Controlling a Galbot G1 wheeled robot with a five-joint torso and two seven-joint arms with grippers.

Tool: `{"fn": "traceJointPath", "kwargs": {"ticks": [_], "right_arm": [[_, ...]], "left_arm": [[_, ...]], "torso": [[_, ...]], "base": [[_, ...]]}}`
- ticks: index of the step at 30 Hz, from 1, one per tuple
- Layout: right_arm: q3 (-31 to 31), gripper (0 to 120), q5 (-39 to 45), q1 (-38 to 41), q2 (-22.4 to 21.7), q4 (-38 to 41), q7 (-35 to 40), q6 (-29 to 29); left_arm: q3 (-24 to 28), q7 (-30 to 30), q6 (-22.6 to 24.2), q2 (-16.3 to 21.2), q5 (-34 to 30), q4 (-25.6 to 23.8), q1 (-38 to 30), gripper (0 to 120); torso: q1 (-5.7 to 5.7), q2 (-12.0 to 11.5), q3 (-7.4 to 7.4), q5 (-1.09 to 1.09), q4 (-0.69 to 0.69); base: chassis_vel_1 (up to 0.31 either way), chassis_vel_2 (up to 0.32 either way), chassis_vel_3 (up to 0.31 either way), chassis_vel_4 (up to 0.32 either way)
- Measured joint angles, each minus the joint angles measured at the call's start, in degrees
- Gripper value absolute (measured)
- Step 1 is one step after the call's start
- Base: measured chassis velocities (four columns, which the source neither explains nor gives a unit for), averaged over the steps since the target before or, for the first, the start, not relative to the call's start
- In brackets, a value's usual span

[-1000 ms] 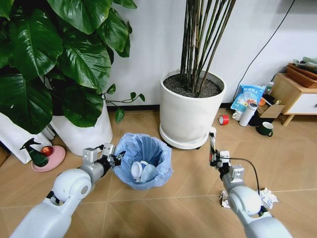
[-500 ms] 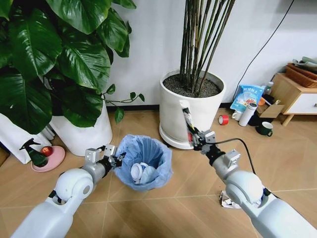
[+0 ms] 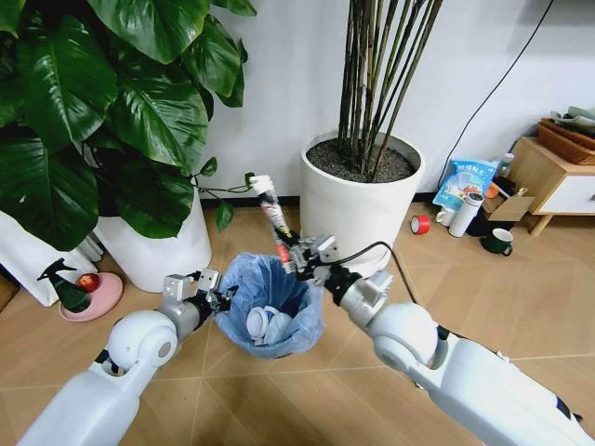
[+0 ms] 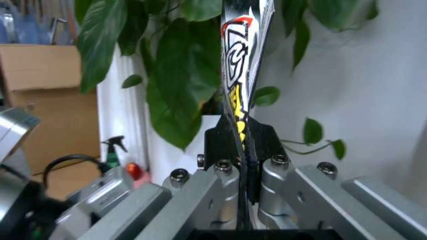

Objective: Pick up the trash bin and place the garbage on the floor into it.

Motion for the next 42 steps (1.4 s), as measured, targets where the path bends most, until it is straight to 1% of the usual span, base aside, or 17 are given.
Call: {"fn": "traceJointPath", "kwargs": {"ticks": [5,11,16,17,18,21,23,25,26,28,30,31,35,36,39,41,42], "right_arm": [[-3.2,0,0.2,1.6,0.9,-2.9,0.2,0.1],[-4.3,0,-0.3,2.1,1.8,-5.5,0.5,0.1],[-5.4,23,-0.8,2.6,2.6,-7.1,0.5,-0.1],[-5.4,23,-0.8,2.6,2.6,-7.1,0.5,-0.1],[-5.4,26,-0.9,2.6,2.7,-7.4,0.5,-0.1],[-5.5,39,-1.0,2.6,2.8,-7.8,0.7,-0.2],[-5.5,41,-1.0,2.6,2.9,-7.9,0.7,-0.2],[-5.4,54,-1.0,2.5,3.1,-8.5,0.8,-0.2],[-5.4,54,-1.0,2.5,3.1,-8.5,0.8,-0.2],[-5.3,64,-1.0,2.4,3.2,-8.5,1.0,-0.2],[-5.1,66,-1.0,2.4,3.3,-8.5,1.1,-0.2],[-4.6,74,-0.9,2.2,3.4,-8.4,1.6,-0.2],[0.8,92,0.0,-0.6,3.1,-6.1,5.8,-1.9],[0.8,92,0.0,-0.6,3.1,-6.1,5.8,-1.9],[7.6,100,0.6,-6.3,0.9,-3.1,8.4,-3.4],[8.8,100,0.7,-7.3,0.5,-2.6,8.8,-3.6],[12.6,100,0.9,-10.1,-0.3,-1.5,9.8,-4.3]], "left_arm": [[-0.1,0.0,0.0,-0.2,-0.1,0.2,-0.3,0],[-0.3,0.0,0.0,-0.1,-0.4,0.2,-0.5,0],[-0.6,0.4,0.0,0.4,-0.6,0.3,-0.5,0],[-0.6,0.4,0.0,0.4,-0.6,0.3,-0.5,0],[-0.6,0.4,0.0,0.4,-0.6,0.3,-0.6,0],[-0.8,0.8,0.0,0.6,-0.6,0.3,-0.6,0],[-0.8,0.9,0.0,0.6,-0.6,0.3,-0.7,0],[-0.8,1.0,0.0,0.7,-0.7,0.3,-0.9,0],[-0.8,1.0,0.0,0.7,-0.7,0.3,-0.9,0],[-0.7,1.0,0.0,0.7,-0.8,0.4,-1.0,0],[-0.7,1.0,0.0,0.7,-0.8,0.4,-1.0,0],[-0.8,1.0,0.0,0.7,-0.8,0.4,-1.0,0],[-1.2,1.0,0.0,0.7,-0.8,0.4,-0.6,0],[-1.2,1.0,0.0,0.7,-0.8,0.4,-0.6,0],[-1.6,1.0,-0.1,0.8,-0.7,0.1,-0.3,0],[-1.8,1.0,-0.1,0.9,-0.7,0.0,-0.2,0],[-2.3,1.0,-0.1,0.9,-0.7,-0.3,0.3,0]], "torso": [[0.0,0.0,0.0,0.0,0.0],[0.0,0.0,0.0,0.01,0.0],[0.0,0.0,0.0,0.0,0.01],[0.0,0.0,0.0,0.0,0.01],[0.0,0.0,0.0,0.0,0.0],[0.0,0.0,0.0,0.0,0.0],[0.0,0.0,0.0,0.0,0.0],[0.0,0.0,0.0,0.0,0.0],[0.0,0.0,0.0,0.0,0.0],[0.0,0.0,0.0,0.0,0.0],[0.0,0.0,0.0,0.0,0.0],[0.0,0.0,0.0,0.01,0.0],[0.0,0.0,0.0,0.0,0.02],[0.0,0.0,0.0,0.0,0.02],[0.0,0.0,0.0,0.01,0.0],[0.0,0.0,0.0,0.01,-0.01],[-0.01,0.0,-0.01,0.01,-0.01]], "base": [[0.0,0.0,0.0,0.0],[0.0,0.0,0.0,0.0],[0.0,0.0,0.0,0.0],[0.0,0.0,0.0,0.0],[0.0,0.0,0.0,0.0],[0.0,0.0,0.0,0.0],[0.0,0.0,0.0,0.0],[0.0,0.0,0.0,0.0],[0.0,0.0,0.0,0.0],[0.0,0.0,0.0,0.0],[0.0,0.0,0.0,0.0],[0.0,0.0,0.0,0.0],[0.0,0.0,0.0,0.0],[0.0,0.0,0.0,0.0],[0.0,0.0,0.0,0.0],[0.0,0.0,0.0,0.0],[0.0,0.0,0.0,0.0]]}}
